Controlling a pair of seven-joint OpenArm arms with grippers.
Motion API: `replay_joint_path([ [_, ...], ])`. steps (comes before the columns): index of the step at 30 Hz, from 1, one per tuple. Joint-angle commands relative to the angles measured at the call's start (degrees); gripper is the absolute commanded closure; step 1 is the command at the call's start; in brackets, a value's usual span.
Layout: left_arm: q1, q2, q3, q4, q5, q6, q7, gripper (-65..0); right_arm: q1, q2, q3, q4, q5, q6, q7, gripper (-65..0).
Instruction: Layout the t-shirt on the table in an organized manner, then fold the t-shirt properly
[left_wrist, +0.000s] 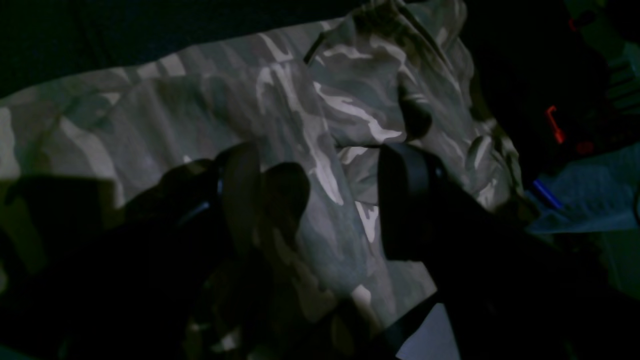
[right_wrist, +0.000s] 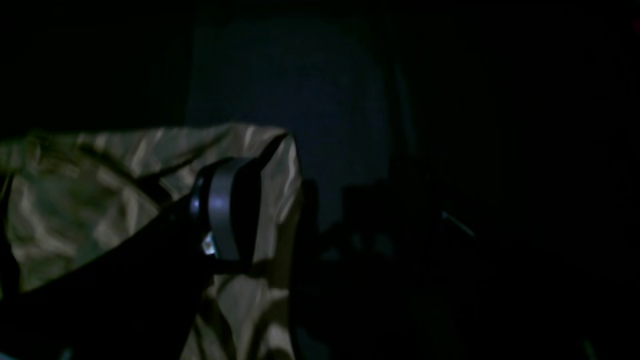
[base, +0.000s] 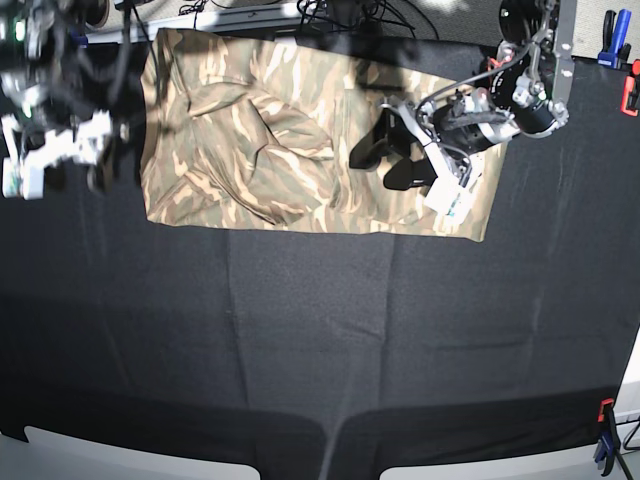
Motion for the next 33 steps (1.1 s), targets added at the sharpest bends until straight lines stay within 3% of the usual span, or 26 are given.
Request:
replay_joint_path([
  [1, -0.5, 0.0, 0.0, 1.0, -0.9, -0.7, -1.3, -34.8, 1.1, 0.8, 0.2, -1.6, 0.6, 0.1, 1.0, -39.0],
  [8, -0.5, -0.1, 0.0, 1.0, -0.9, -0.7, -1.3, -34.8, 7.4, 6.9, 0.1, -24.0, 1.6, 0.1, 0.3, -39.0],
  [12, -0.5, -0.1, 0.0, 1.0, -0.9, -0.7, -1.3, -34.8, 10.2, 8.8, 0.1, -32.2, 4.5, 1.1, 0.1, -39.0],
  [22, -0.5, 0.0, 0.0, 1.0, -0.9, -0.7, -1.3, -34.8, 12.8, 8.9, -1.4, -37.6, 6.9, 1.1, -2.4, -39.0],
  [33, -0.5, -0.1, 0.0, 1.0, -0.9, -0.7, -1.3, -34.8, 12.7, 8.8, -14.6, -37.6, 7.1, 1.1, -8.5, -39.0],
])
